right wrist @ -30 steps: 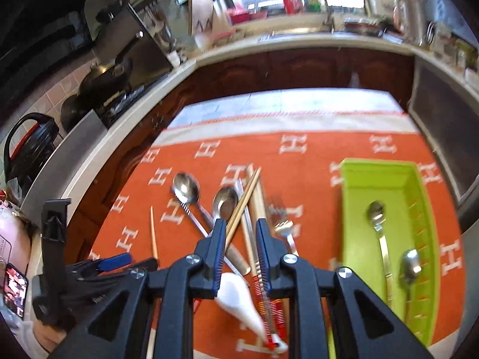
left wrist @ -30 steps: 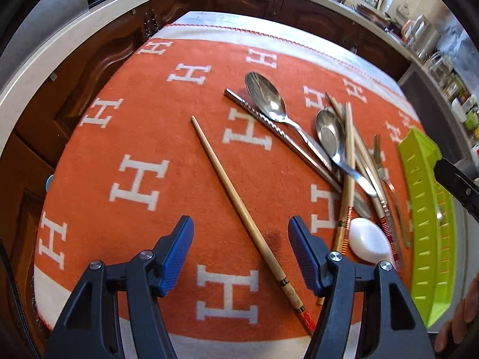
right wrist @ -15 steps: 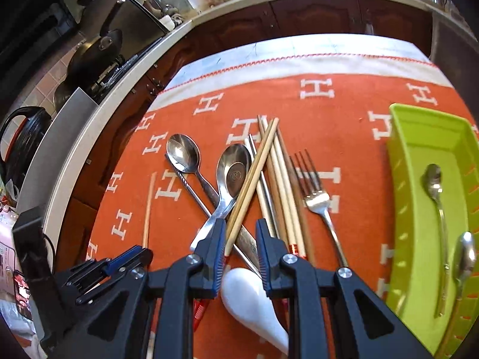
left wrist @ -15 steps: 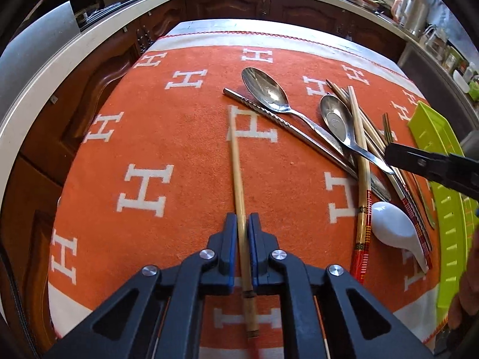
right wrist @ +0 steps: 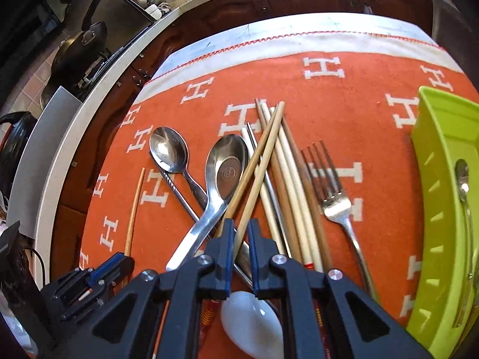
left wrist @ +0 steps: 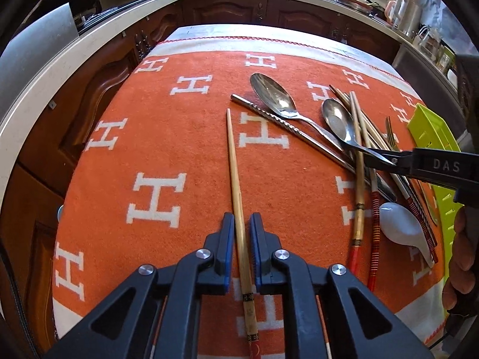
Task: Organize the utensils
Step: 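Grasp a wooden chopstick with the left gripper while the right gripper grasps another chopstick, then carry both chopsticks into the green tray and open both grippers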
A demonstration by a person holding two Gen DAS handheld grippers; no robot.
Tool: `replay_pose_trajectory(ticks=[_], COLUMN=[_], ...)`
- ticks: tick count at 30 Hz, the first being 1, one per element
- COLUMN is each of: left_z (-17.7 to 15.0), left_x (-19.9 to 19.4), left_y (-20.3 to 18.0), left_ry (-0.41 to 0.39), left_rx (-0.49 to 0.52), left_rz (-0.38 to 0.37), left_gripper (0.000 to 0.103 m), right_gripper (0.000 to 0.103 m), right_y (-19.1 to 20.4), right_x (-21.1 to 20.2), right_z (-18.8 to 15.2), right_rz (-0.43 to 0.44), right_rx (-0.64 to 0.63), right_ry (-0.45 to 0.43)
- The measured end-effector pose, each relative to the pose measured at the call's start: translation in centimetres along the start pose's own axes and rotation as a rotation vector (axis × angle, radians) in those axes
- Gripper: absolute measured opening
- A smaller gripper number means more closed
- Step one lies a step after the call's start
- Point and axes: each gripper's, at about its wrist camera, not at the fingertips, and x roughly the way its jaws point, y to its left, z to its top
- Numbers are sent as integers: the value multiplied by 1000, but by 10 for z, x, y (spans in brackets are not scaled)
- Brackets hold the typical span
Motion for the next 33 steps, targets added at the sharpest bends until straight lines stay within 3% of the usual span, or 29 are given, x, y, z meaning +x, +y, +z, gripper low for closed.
replay_pose_trajectory(ticks=[6,11,19,28,33], left_z=[1,3,9,36,55], left_x=[-1,0,-20,-65,-78], left_y=[3,14,6,-47,-103], left_ry=[2,34,50,15,27], left_rx=[-5,-79,-118,-31,39], left_rz=[-17,-63,-142,-264,-357], left_gripper=[6,4,4,4,4], right_gripper=[8,6,6,6,6], right_y=[0,-8,-23,-57,-77], right_x=[5,1,-34,-96,-134], right_z=[3,4,-3,-21,-32], right_rz=[17,45,77,126,103], right_rx=[24,76,126,201,203], right_ry=[3,20,-12,-109,-162])
